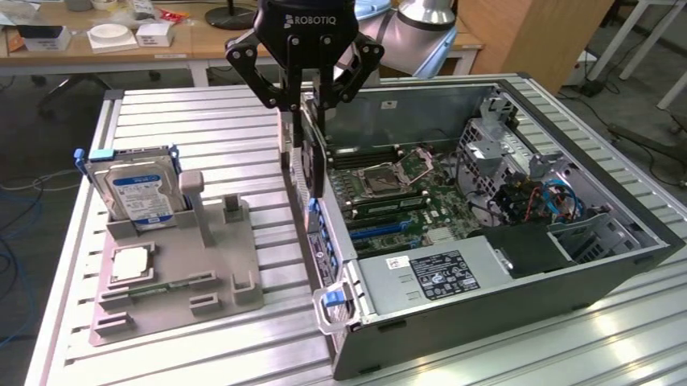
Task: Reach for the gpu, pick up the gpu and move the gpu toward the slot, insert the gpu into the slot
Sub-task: 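Pick up the gpu and move the gpu toward the slot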
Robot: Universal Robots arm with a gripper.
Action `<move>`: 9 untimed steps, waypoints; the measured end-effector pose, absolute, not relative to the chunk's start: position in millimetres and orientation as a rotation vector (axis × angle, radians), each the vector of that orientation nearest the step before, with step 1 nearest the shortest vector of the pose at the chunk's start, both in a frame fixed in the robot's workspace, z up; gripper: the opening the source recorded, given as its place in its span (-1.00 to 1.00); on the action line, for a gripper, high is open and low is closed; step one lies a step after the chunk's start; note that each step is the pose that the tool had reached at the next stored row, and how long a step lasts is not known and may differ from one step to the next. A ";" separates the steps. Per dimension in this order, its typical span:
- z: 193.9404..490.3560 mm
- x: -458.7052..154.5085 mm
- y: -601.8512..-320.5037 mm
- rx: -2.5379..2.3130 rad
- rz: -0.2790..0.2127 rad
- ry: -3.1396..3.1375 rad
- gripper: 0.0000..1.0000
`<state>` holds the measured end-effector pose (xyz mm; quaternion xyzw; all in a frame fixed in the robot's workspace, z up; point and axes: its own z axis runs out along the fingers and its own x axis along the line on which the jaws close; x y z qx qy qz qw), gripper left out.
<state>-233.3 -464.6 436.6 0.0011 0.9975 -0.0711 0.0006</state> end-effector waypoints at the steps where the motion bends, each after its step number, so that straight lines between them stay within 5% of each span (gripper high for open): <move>1: 436.6 -233.3 -464.6 0.004 -0.223 3.132 -0.48; 9: 436.6 -233.3 -464.6 0.004 -0.223 3.132 -0.48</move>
